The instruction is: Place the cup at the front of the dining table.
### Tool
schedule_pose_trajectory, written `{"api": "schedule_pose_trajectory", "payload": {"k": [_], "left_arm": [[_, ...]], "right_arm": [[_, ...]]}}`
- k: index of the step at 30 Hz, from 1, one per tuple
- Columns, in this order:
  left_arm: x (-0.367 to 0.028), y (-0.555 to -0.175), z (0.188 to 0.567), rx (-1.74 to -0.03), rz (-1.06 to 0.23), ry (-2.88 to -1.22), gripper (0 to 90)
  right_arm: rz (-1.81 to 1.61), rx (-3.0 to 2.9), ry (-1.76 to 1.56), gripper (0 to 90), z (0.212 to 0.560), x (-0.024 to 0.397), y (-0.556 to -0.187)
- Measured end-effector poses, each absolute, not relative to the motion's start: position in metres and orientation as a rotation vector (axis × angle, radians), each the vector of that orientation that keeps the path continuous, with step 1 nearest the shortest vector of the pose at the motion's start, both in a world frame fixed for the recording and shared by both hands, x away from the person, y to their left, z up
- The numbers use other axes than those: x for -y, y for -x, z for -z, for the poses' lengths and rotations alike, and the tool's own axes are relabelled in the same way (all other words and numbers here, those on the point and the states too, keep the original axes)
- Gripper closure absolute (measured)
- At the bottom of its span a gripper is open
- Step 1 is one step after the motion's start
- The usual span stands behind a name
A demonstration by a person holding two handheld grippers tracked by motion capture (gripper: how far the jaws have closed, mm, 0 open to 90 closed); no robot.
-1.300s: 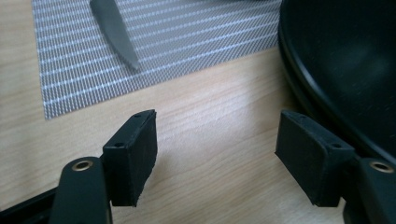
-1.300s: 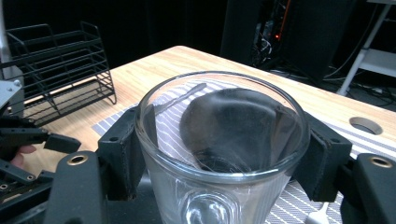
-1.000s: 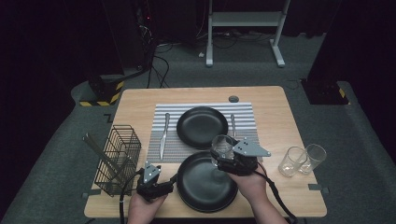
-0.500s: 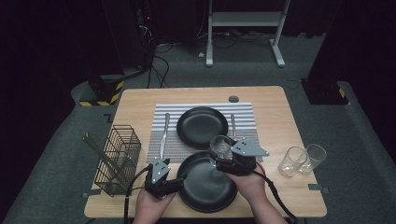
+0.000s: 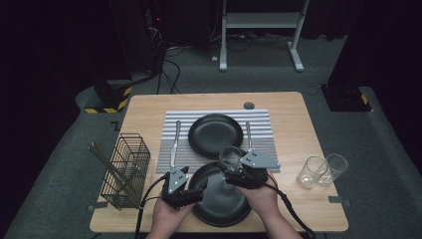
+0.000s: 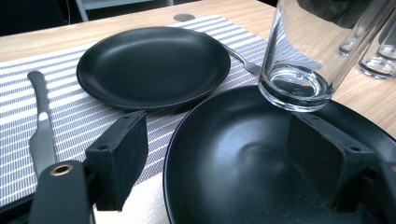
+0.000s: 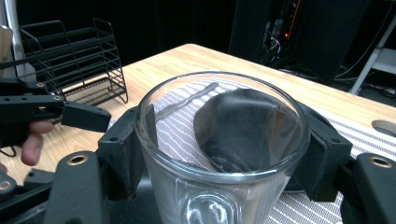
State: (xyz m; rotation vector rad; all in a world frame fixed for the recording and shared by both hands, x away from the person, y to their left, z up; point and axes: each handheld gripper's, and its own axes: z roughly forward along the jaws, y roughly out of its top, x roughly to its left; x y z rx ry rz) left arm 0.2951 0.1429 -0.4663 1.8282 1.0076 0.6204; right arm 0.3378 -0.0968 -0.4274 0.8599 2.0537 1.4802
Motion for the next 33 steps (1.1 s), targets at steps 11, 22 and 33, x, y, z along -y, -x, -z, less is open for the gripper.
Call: {"api": "schedule_pose_trajectory", "payload": {"k": [11, 22, 33], "left_arm": [[-0.128, -0.297, 0.456, -0.947, -0.61, -1.81, 16.7], [-0.119, -0.305, 0.457, -0.906, -0.568, -1.786, 15.7], [-0.112, -0.309, 0.459, -0.876, -0.545, -1.763, 16.6]], "right_arm": [[-1.5, -2.053, -0.856, 28.6, 0.418, 0.09, -0.337], [-1.512, -2.052, -0.86, 28.6, 0.412, 0.082, -0.338], [-1.512, -2.072, -0.842, 28.6, 0.414, 0.073, -0.334]]}}
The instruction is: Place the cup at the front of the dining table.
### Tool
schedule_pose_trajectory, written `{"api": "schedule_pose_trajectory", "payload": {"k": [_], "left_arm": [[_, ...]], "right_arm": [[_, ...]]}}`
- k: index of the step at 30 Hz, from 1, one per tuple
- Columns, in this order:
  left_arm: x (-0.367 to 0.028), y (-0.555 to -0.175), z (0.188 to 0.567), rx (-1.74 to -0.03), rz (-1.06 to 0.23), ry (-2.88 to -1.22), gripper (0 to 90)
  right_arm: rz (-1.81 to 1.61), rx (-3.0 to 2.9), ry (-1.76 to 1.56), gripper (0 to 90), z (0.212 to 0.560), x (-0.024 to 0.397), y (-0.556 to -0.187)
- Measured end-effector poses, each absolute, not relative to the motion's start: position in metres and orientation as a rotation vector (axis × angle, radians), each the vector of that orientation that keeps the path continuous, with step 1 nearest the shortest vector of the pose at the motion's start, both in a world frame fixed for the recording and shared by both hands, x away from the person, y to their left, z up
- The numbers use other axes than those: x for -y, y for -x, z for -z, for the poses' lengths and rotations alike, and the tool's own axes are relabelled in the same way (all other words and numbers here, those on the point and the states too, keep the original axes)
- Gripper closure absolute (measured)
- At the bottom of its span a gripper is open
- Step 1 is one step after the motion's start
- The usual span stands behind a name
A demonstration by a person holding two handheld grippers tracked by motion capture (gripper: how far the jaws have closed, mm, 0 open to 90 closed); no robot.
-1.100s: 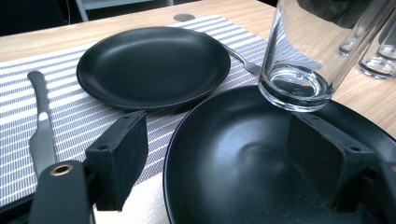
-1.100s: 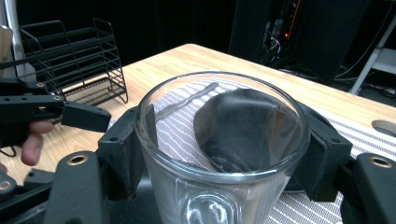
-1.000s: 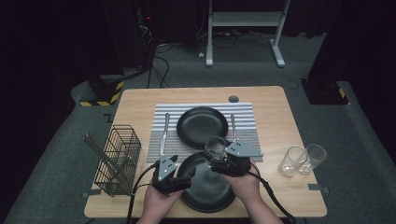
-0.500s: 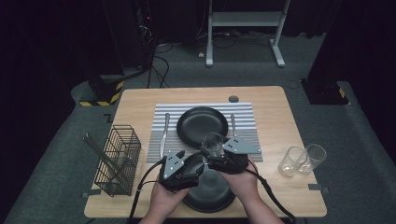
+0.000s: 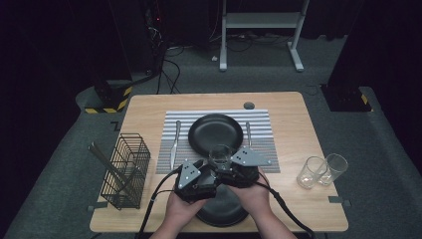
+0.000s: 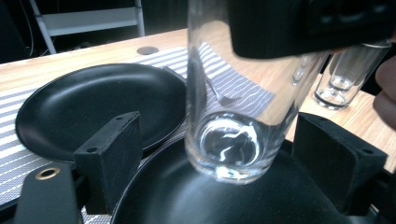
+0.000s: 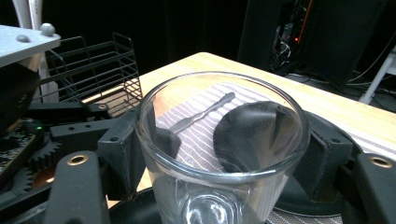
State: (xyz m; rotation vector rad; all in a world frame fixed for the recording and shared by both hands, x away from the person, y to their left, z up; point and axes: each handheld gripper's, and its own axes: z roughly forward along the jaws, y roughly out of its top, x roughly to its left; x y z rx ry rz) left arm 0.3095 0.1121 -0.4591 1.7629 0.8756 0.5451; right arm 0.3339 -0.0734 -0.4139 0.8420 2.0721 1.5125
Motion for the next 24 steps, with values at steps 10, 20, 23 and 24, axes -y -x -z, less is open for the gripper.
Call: {"api": "schedule_pose_trajectory", "payload": {"k": [10, 20, 23, 24], "left_arm": [[-0.1087, -0.3111, 0.4579, -0.839, -0.53, -1.737, 20.3], [-0.1059, -0.3143, 0.46, -0.818, -0.537, -1.729, 25.4], [-0.1047, -0.314, 0.4607, -0.814, -0.536, -1.719, 26.3], [-0.1046, -0.3137, 0.4606, -0.812, -0.538, -1.714, 27.0]], "right_arm": [[-1.535, -2.091, -0.837, 28.6, 0.4169, 0.0682, -0.332], [-1.55, -2.093, -0.836, 28.6, 0.4176, 0.0671, -0.3314], [-1.554, -2.095, -0.836, 28.5, 0.4178, 0.0667, -0.3309], [-1.553, -2.096, -0.836, 28.5, 0.4178, 0.0667, -0.3307]]}}
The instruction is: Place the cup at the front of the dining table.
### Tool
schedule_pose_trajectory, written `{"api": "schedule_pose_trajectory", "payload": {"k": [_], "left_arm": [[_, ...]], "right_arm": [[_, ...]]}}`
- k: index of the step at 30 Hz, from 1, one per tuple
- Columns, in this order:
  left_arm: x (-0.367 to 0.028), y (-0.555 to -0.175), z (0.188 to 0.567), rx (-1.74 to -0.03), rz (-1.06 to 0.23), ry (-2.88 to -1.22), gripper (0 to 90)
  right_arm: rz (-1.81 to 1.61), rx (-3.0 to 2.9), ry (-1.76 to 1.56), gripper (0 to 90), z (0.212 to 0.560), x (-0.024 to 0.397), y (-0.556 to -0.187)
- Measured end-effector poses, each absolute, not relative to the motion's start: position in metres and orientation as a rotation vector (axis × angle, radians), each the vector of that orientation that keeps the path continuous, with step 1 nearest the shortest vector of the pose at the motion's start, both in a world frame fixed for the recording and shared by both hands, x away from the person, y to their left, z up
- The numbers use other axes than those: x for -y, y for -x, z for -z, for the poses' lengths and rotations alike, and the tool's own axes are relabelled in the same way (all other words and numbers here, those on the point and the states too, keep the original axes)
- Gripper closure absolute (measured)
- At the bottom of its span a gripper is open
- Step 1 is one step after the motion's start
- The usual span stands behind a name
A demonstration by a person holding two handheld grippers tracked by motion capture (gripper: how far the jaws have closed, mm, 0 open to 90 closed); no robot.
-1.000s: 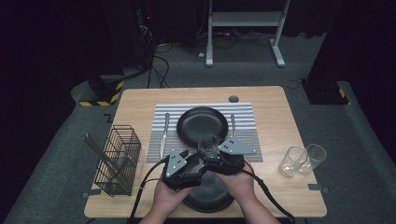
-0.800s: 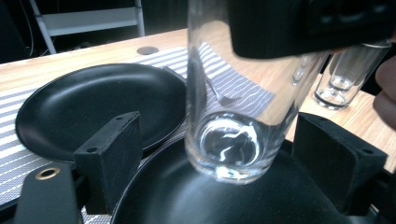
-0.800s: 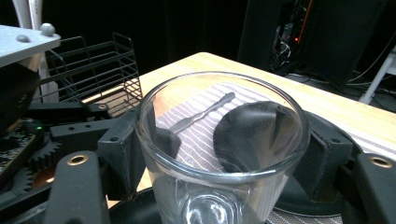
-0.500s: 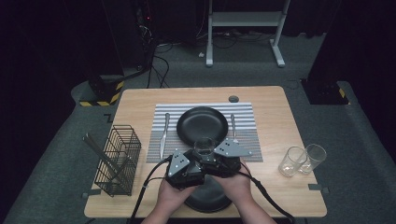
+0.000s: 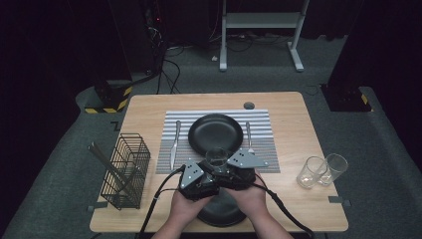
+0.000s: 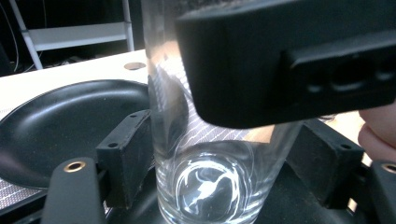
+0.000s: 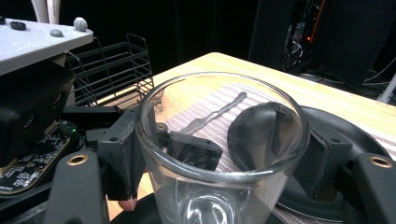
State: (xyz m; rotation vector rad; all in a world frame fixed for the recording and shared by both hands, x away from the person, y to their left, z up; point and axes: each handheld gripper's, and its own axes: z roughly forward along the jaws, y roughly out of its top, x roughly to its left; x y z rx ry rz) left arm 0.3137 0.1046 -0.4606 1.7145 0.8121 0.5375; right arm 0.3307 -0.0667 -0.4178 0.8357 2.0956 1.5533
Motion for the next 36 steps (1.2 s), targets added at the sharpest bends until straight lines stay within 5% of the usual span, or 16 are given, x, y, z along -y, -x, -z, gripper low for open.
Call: {"api": "schedule_pose_trajectory", "payload": {"k": [36], "left_arm": [[-0.1059, -0.3105, 0.4584, -0.8, -0.567, -1.71, 31.0]], "right_arm": [[-1.57, -2.123, -0.835, 28.2, 0.4191, 0.0664, -0.3325]]}}
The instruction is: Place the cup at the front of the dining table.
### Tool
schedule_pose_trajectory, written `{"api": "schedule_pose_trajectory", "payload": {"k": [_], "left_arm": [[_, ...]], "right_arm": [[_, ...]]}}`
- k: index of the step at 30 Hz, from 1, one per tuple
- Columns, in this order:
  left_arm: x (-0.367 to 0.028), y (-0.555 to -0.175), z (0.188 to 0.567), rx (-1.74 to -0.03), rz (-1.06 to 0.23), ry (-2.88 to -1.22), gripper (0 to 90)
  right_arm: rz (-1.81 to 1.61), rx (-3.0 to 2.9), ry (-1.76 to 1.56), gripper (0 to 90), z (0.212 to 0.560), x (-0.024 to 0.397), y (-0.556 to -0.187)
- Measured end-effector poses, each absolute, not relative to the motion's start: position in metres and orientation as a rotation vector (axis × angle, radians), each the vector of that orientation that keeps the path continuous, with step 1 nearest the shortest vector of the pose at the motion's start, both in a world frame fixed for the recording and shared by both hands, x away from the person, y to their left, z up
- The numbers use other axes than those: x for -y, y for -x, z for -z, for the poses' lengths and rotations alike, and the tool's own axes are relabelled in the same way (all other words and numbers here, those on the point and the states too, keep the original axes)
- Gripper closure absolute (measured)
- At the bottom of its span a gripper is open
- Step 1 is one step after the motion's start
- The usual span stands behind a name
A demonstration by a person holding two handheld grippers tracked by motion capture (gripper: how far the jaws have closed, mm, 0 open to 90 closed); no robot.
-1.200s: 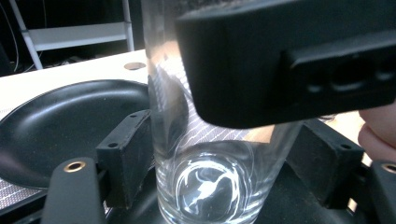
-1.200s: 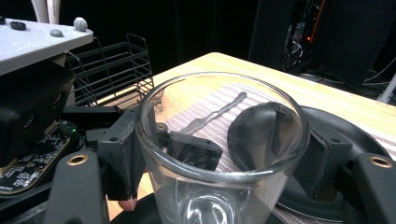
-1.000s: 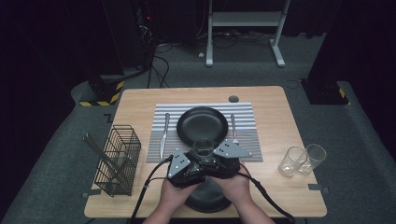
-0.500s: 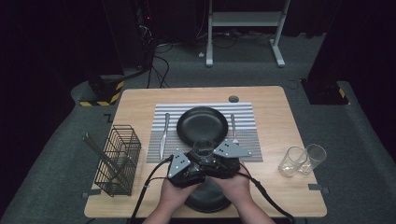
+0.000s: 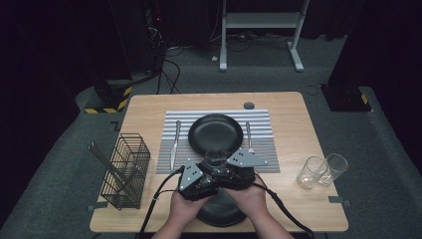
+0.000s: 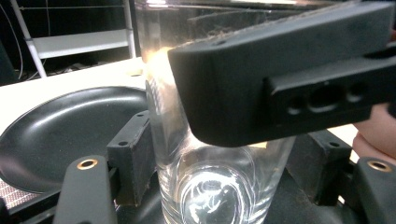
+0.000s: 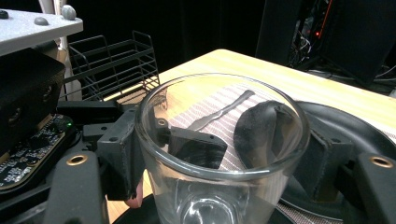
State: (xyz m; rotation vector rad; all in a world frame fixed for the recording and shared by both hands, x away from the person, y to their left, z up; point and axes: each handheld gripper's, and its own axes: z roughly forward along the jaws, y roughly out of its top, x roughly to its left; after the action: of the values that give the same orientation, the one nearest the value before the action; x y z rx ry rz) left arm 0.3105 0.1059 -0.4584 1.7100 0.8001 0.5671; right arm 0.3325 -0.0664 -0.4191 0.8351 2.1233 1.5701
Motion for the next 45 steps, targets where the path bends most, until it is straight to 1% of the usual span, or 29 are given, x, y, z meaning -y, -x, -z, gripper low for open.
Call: {"api": "schedule_pose_trajectory", "payload": {"k": [13, 20, 26, 45], "left_arm": [[-0.1056, -0.3094, 0.4571, -0.806, -0.582, -1.716, 31.2], [-0.1067, -0.3088, 0.4553, -0.809, -0.592, -1.699, 31.2], [-0.1062, -0.3096, 0.4556, -0.812, -0.601, -1.693, 31.2], [-0.1133, -0.3151, 0.4595, -0.876, -0.641, -1.688, 31.2]], "right_arm": [[-1.579, -2.108, -0.814, 27.5, 0.4194, 0.0662, -0.3325], [-1.617, -2.1, -0.826, 22.4, 0.4187, 0.0669, -0.3342], [-1.617, -2.095, -0.825, 20.6, 0.4177, 0.0685, -0.3346], [-1.628, -2.072, -0.82, 20.7, 0.4171, 0.0732, -0.3302]]}}
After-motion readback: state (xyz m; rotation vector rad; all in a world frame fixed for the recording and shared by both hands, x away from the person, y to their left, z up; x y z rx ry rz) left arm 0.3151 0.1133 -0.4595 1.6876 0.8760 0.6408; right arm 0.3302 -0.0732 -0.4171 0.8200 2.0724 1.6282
